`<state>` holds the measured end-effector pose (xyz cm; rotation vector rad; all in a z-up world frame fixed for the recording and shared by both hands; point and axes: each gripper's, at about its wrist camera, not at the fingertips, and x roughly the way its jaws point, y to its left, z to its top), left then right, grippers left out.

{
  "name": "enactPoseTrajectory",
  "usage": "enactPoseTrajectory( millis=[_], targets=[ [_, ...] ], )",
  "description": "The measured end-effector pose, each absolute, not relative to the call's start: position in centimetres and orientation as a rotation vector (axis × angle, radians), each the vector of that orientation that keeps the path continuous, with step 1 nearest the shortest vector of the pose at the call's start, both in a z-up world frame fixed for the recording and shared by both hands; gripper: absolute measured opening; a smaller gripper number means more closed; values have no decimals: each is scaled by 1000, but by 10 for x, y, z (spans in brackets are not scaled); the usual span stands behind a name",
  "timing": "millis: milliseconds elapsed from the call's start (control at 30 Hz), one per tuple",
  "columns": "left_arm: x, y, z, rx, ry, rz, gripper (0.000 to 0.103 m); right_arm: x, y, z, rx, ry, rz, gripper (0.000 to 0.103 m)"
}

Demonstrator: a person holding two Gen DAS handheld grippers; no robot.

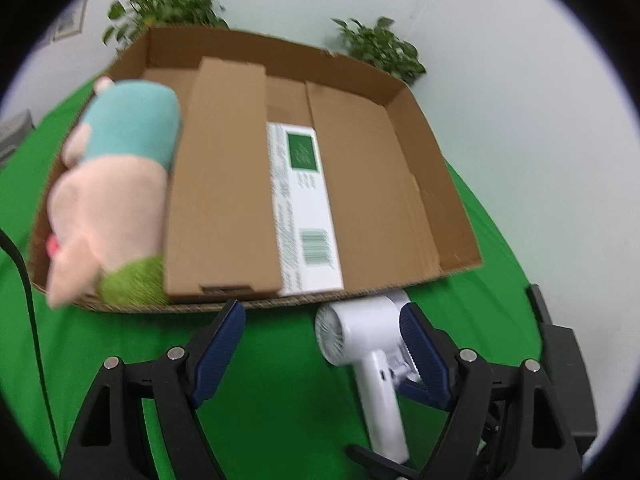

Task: Organize objects
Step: 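Grasp the white hair dryer by its handle with the right gripper and lift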

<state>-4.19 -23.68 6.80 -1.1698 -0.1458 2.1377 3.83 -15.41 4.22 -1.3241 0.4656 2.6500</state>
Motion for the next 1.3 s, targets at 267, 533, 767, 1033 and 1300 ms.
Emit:
enactPoseTrajectory(
  millis=[267, 533, 767, 1033, 1300],
  targets=[
    [-43, -230, 33, -1311, -297, 1900, 78, 33, -168, 22, -1407, 322, 2555, 45],
    [-37, -230, 11, -1376, -472, 1732, 78, 44, -179, 22, -1401, 295, 2546, 32],
    [-35, -227, -8, -1446, -583, 1616, 77, 55, -181, 23, -1407, 368, 2563, 28],
    [-21, -215, -20, -1491, -547, 1595, 65, 68, -190, 26, -1392, 367, 2581, 26],
    [-12, -213, -26, -1523, -505, 1650, 33, 86, -206, 28, -1388, 308, 2589, 26]
  ],
)
